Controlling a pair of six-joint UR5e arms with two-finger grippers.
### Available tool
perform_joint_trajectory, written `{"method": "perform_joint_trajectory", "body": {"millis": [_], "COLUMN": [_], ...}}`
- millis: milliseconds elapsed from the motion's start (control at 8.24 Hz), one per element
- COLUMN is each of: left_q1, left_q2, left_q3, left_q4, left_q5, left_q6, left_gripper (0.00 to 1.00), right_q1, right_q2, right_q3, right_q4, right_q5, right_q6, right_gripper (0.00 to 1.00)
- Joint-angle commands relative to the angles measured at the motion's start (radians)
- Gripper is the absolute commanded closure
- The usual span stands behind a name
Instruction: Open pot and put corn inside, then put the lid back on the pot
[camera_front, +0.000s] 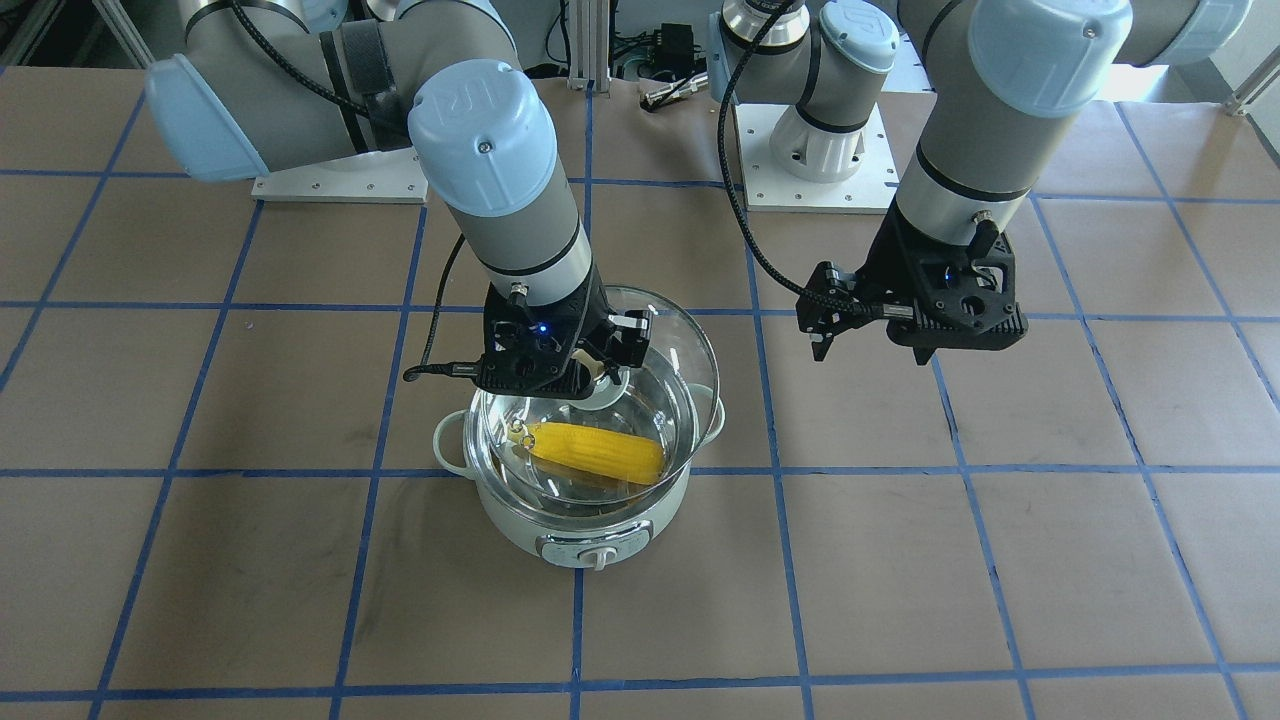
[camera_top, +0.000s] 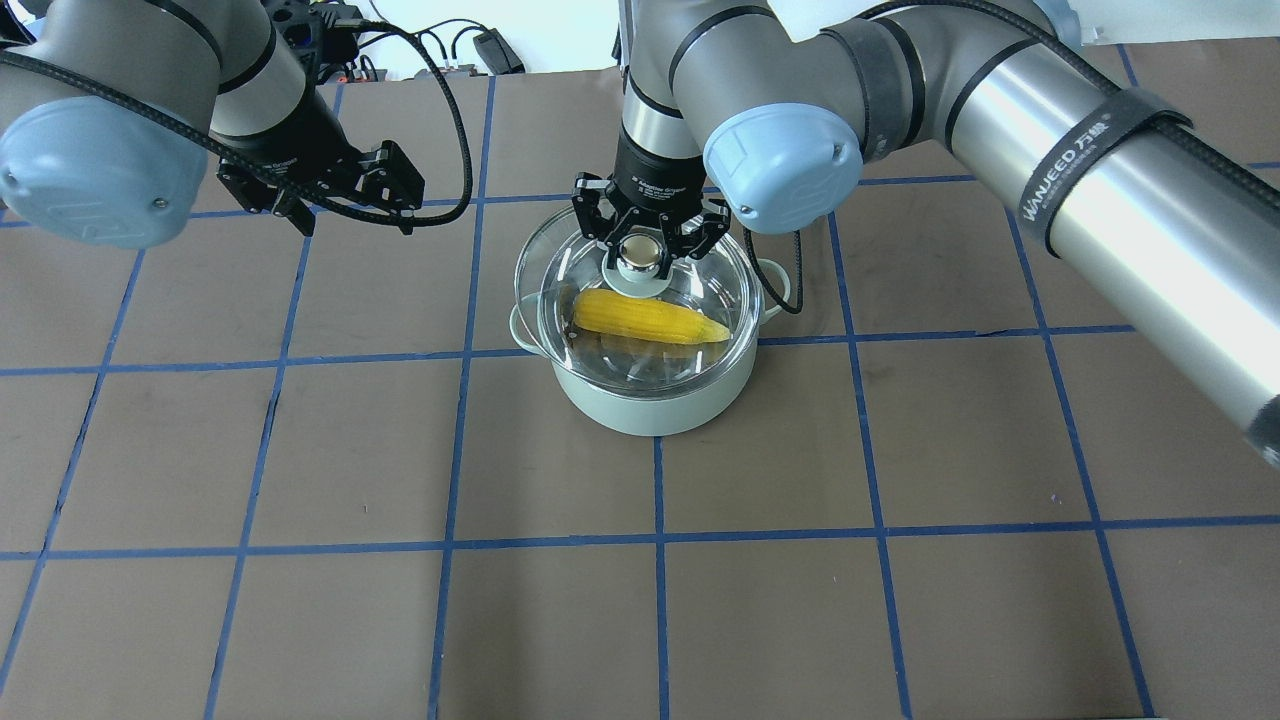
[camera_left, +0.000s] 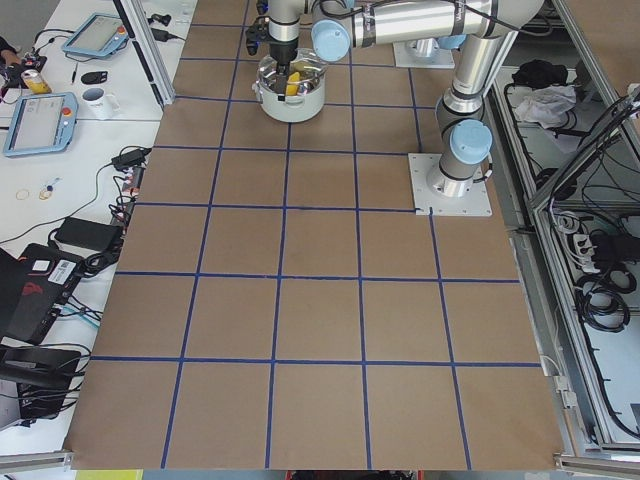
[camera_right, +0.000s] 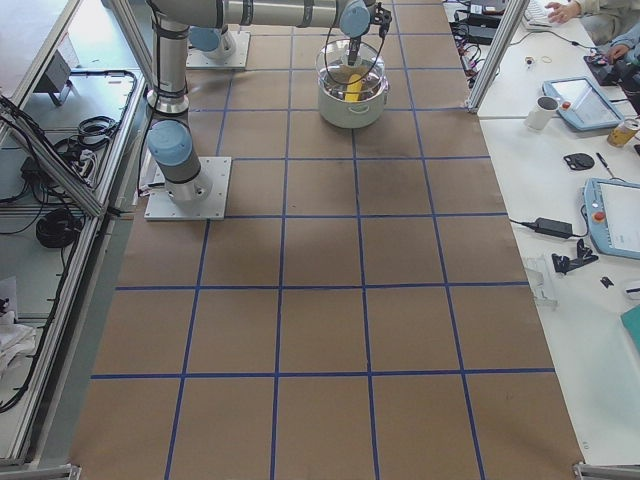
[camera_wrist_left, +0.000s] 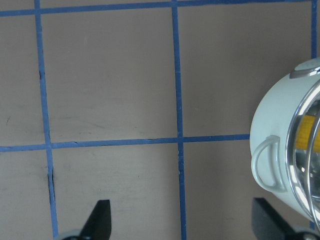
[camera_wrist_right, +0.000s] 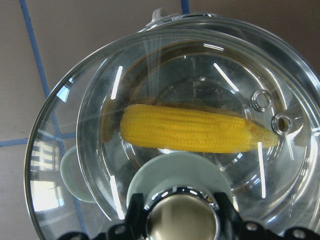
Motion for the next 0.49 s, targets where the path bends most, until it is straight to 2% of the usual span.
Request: {"method": "perform_joint_trajectory", "body": {"millis": [0,364], "left_q1": [0.000,0.000], "left_q2": [0.008,0.074], "left_q3": [0.000,0.010], "left_q4": [-0.013,-0.096], "left_q5": [0.002,0.001], "left_q6": [-0.008,-0.019], "left_gripper": [0.00,0.00], "right_q1": [-0.001,-0.001], "right_q2": [0.013,0.017], "right_q3": [0.001,0.003], "right_q4": [-0.002,-0.004], "right_q5": [-0.003,-0.003], "right_q6": [-0.019,-0.022], "right_gripper": [1.00,1.00]}}
